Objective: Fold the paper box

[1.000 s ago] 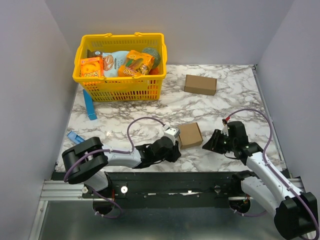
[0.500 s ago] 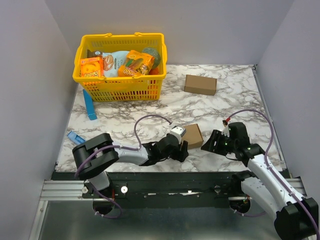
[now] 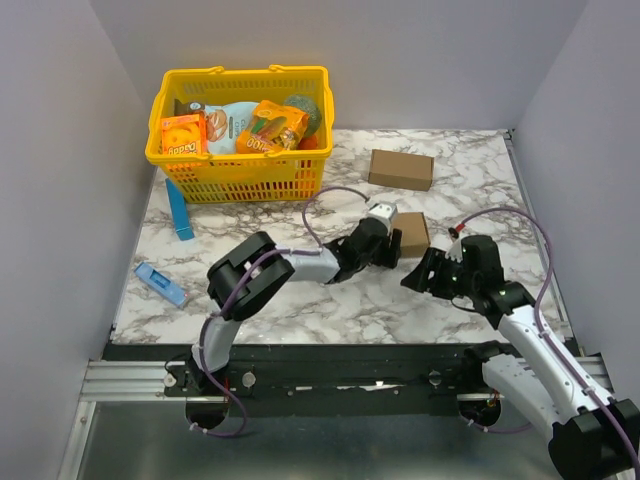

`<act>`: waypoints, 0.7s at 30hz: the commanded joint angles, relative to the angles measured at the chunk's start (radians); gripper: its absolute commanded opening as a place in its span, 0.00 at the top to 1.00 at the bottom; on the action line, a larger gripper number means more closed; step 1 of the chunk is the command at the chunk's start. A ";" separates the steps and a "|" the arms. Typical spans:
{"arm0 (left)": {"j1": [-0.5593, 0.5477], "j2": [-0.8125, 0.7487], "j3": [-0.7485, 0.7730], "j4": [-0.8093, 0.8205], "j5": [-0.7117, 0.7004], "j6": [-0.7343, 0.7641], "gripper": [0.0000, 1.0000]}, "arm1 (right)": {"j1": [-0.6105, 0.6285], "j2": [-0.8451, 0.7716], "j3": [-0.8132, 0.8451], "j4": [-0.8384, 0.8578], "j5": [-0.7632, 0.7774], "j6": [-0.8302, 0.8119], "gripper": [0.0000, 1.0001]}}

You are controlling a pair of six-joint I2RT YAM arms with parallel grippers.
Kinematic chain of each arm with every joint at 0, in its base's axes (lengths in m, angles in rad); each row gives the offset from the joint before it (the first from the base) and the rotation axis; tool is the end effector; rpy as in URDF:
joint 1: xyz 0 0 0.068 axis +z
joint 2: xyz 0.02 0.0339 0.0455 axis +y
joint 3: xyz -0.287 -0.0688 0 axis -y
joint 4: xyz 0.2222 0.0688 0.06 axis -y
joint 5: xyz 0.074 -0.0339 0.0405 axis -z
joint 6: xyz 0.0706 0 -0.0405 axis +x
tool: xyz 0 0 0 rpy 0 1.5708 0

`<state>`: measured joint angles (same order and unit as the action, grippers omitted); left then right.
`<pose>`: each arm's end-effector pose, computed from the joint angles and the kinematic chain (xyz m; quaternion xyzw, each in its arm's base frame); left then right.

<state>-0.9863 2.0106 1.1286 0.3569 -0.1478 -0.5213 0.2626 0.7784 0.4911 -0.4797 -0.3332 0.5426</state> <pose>0.2593 -0.3731 0.1677 0.1632 0.8493 -0.2942 0.4069 0.1360 0.0605 0.2119 0.0624 0.9078 0.2916 0.2951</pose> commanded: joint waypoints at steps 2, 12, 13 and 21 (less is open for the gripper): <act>0.084 0.088 0.186 -0.027 0.019 0.081 0.21 | 0.006 0.007 0.043 0.027 0.054 -0.020 0.27; 0.104 -0.246 -0.094 0.062 -0.068 0.170 0.01 | 0.003 0.093 0.082 0.162 0.068 -0.081 0.10; 0.104 -0.286 -0.127 0.060 -0.090 0.176 0.01 | 0.004 0.104 0.099 0.165 0.075 -0.092 0.09; 0.268 -0.755 -0.329 -0.104 -0.139 0.112 0.01 | -0.114 0.139 0.259 0.196 0.047 -0.164 0.06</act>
<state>-0.8391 1.4563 0.8593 0.3336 -0.2379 -0.3714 0.2199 0.9306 0.6727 -0.3428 -0.2783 0.4343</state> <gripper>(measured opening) 0.987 0.937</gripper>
